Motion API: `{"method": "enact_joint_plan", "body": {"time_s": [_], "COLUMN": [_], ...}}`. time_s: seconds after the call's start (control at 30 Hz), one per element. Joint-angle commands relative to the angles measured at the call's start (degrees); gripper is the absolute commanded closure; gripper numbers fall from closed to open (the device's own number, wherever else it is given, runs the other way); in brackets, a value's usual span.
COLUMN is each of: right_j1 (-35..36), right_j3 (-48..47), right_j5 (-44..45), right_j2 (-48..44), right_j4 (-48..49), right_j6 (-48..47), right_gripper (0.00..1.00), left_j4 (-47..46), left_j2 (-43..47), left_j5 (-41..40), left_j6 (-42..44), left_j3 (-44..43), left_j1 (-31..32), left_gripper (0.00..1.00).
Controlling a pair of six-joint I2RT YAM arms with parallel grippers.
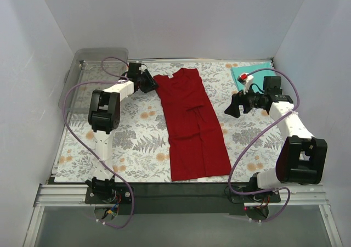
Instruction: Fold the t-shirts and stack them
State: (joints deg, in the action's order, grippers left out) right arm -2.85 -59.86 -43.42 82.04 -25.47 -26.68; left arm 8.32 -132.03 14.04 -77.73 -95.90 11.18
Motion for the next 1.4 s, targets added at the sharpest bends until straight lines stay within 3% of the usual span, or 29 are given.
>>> {"method": "enact_joint_plan", "body": {"time_s": [0.0, 0.07, 0.2, 0.27, 0.57, 0.87, 1.03, 1.23, 1.37], "right_j1": [0.1, 0.0, -0.1, -0.2, -0.4, -0.4, -0.3, 0.0, 1.3], "right_j3": [1.0, 1.0, 1.1, 1.2, 1.4, 1.3, 1.8, 2.4, 3.3], "right_j5": [-0.1, -0.2, -0.2, 0.0, 0.1, 0.1, -1.1, -5.6, -7.1], "right_j2": [-1.5, -1.4, -1.5, -1.5, -0.9, 0.0, 0.2, -0.7, -2.8], "right_j4": [1.7, 1.7, 1.7, 1.7, 1.7, 1.7, 1.0, -5.1, -10.3], "right_j6": [1.3, 1.3, 1.1, 1.0, 0.3, -0.7, -4.6, -16.7, -29.4], "right_gripper": [0.24, 0.24, 0.24, 0.24, 0.24, 0.24, 0.23, 0.21, 0.19], "left_j4": [7.5, 8.3, 8.4, 8.6, 11.4, 8.4, 7.1, 6.8, 6.3], "left_j2": [-3.3, -5.2, -8.0, -8.9, -15.4, -19.1, -19.8, -11.6, -1.4], "left_j5": [-2.7, -2.1, -0.4, -0.2, 0.5, 3.2, 4.4, 4.2, 4.1], "left_j6": [3.3, 3.6, 4.1, 4.3, 4.6, 1.6, -0.6, 1.8, 6.3], "left_j3": [-5.1, -6.8, -10.8, -13.3, -25.9, -28.9, -31.2, -28.9, -21.4], "left_j1": [-0.6, -0.7, -1.0, -1.3, -3.3, -4.6, -5.3, -5.5, -5.5], "left_gripper": [0.7, 0.75, 0.94, 0.98, 1.0, 0.99, 0.91, 0.54, 0.47]}}
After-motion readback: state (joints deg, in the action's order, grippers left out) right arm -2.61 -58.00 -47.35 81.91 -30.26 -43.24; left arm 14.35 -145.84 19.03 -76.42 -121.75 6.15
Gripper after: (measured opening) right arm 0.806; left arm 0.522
